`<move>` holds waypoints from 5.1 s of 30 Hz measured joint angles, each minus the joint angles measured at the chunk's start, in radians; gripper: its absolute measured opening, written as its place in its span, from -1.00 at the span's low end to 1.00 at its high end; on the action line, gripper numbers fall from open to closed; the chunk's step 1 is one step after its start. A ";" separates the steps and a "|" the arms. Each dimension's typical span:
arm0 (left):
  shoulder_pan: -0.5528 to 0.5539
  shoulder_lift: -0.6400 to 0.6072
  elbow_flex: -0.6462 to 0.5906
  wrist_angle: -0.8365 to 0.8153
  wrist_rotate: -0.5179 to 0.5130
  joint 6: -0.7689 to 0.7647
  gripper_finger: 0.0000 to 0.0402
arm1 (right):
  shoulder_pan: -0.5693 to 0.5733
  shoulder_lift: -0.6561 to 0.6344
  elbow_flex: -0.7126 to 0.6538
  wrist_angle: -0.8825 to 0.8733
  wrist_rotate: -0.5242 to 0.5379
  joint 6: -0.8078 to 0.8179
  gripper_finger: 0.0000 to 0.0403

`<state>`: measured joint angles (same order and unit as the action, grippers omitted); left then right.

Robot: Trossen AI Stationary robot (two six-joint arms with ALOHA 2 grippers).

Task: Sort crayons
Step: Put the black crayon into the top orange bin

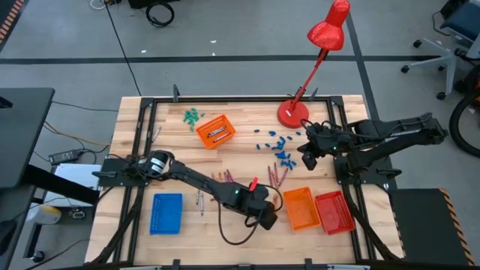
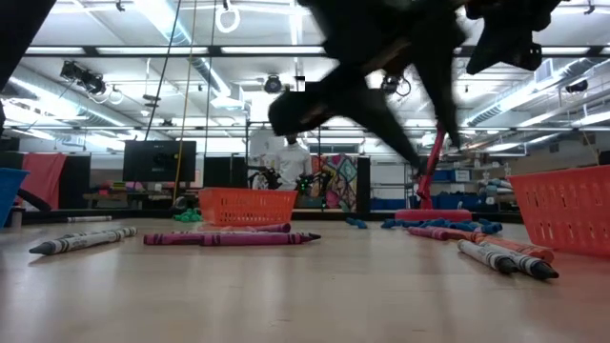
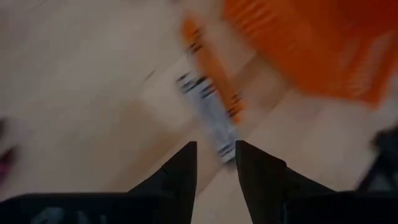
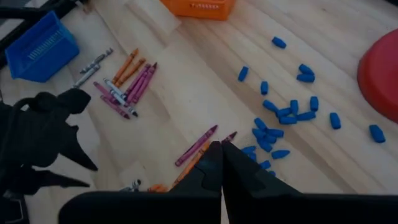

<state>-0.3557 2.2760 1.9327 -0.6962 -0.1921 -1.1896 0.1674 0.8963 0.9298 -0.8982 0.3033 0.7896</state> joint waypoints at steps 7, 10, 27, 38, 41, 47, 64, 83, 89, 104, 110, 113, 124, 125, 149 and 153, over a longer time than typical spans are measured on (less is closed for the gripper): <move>-0.008 0.074 0.126 -0.035 -0.026 0.003 -0.41 | 0.050 -0.004 0.000 -0.022 0.054 0.043 -0.96; -0.012 0.108 0.146 -0.073 -0.025 0.010 -0.41 | 0.064 -0.008 0.000 -0.030 0.055 0.050 -0.96; -0.001 0.163 0.148 -0.058 -0.066 0.149 -0.41 | 0.107 -0.022 0.000 -0.076 0.100 0.080 -0.96; 0.000 0.167 0.149 -0.034 -0.065 0.163 -0.41 | 0.107 -0.022 0.000 -0.077 0.117 0.078 -0.96; 0.000 0.167 0.140 -0.024 -0.065 0.163 -0.41 | 0.107 -0.022 0.000 -0.077 0.119 0.079 -0.96; 0.006 0.164 0.092 0.002 0.000 0.162 -0.41 | 0.107 -0.022 0.000 -0.076 0.122 0.079 -0.96; 0.013 0.160 0.091 -0.124 0.081 0.401 -0.73 | 0.106 -0.022 0.000 -0.074 0.126 0.083 -0.96; 0.096 0.102 0.082 -0.302 0.110 0.503 -0.92 | 0.106 -0.022 0.000 -0.073 0.125 0.074 -0.96; 0.139 0.040 0.084 -0.401 0.097 0.556 -0.92 | 0.106 -0.023 0.000 -0.067 0.126 0.072 -0.96; 0.330 -0.068 0.087 -0.719 -0.100 0.755 -0.94 | 0.106 -0.023 0.000 -0.064 0.149 0.072 -0.96; 0.438 -0.111 0.088 -0.754 -0.178 0.893 -0.94 | 0.106 -0.023 0.000 -0.069 0.166 0.047 -0.96; 0.501 -0.141 0.088 -0.753 -0.163 0.932 -0.94 | 0.106 -0.023 0.000 -0.072 0.190 0.046 -0.96; 0.511 -0.323 0.019 -0.852 -0.016 1.101 -0.93 | 0.106 -0.025 0.000 -0.096 0.214 0.064 -0.96; 0.508 -0.358 -0.023 -0.848 -0.017 1.110 -0.93 | 0.106 -0.025 0.000 -0.096 0.219 0.064 -0.96; 0.662 -0.773 -1.061 -0.368 0.259 0.467 -0.16 | 0.106 -0.024 0.000 -0.058 0.219 0.022 -0.96; 0.697 -0.773 -1.111 -0.317 0.275 0.467 -0.06 | 0.106 -0.024 0.000 -0.058 0.212 0.030 -0.96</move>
<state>0.3411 1.5028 0.8214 -1.0137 0.0834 -0.7229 0.2737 0.8722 0.9295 -0.9557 0.5151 0.8192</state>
